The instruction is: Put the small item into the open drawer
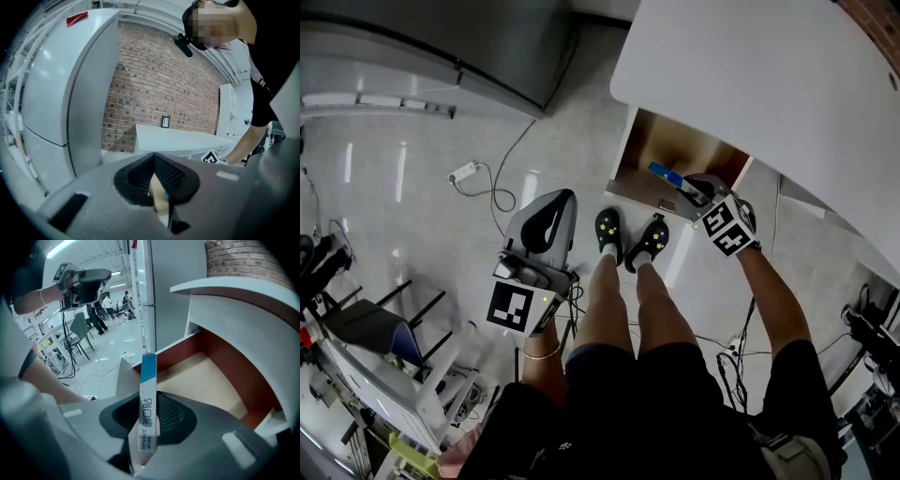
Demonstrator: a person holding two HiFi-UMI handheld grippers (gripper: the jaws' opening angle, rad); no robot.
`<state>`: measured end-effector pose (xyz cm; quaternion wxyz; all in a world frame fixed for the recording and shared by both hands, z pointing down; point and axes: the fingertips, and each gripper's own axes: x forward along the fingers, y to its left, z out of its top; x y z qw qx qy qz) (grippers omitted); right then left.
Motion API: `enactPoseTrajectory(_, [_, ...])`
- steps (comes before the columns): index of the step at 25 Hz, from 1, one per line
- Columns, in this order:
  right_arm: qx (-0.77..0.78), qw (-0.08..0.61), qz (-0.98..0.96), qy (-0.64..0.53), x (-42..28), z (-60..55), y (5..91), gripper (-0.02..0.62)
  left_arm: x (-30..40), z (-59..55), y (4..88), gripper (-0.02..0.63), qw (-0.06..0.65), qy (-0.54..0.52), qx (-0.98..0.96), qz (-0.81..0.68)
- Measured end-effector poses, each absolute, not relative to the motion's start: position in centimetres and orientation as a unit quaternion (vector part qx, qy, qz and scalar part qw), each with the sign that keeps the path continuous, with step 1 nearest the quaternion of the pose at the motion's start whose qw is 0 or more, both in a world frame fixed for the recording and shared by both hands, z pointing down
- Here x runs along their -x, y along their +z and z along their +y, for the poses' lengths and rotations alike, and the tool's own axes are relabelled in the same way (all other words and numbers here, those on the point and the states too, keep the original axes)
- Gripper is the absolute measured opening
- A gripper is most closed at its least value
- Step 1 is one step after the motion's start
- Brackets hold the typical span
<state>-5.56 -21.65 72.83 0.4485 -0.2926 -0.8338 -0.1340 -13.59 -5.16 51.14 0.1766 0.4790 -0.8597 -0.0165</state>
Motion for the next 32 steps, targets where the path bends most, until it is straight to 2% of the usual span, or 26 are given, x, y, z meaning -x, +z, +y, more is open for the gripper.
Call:
enactPoseTrajectory(15, [0.335, 0.483, -0.785, -0.195, 6.2, -21.4, 78.3, 0.098, 14.6, -5.4, 53.9, -0.002, 0.195, -0.013, -0.464, -0.864])
enactPoseTrajectory(32, [0.349, 0.523, -0.751, -0.202, 6.5, -21.6, 82.4, 0.100, 15.4, -4.9, 55.8, -0.002, 0.213, -0.021, -0.447, -0.869])
